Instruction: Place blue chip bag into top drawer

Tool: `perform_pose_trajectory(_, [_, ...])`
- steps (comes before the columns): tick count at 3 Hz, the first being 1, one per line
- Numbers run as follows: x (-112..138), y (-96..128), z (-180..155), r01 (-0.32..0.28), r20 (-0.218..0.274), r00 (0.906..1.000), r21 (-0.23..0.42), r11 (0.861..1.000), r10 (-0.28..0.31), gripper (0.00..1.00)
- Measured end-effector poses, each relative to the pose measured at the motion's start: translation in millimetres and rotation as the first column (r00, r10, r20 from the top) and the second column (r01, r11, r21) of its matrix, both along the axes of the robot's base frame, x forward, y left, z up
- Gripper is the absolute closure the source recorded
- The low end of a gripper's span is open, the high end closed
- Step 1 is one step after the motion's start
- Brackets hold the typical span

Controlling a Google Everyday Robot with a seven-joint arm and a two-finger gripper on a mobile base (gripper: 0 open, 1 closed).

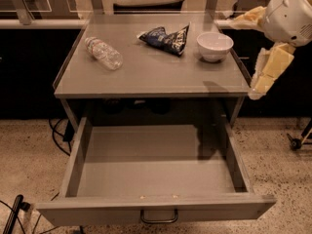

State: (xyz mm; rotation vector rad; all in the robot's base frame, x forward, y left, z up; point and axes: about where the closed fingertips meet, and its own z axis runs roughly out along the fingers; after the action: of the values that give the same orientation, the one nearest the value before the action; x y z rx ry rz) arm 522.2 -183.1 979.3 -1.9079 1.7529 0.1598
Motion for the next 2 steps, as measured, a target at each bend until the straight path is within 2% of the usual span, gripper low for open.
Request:
perform_pose_trajectory(1, [12.4,19.0,2.8,-0.038,0.001,0.9993,0.082,0.996,0.038,0.0])
perform_pose_trajectory(2, [12.5,19.0,2.8,-0.038,0.001,0.9993,0.082,0.996,0.038,0.0])
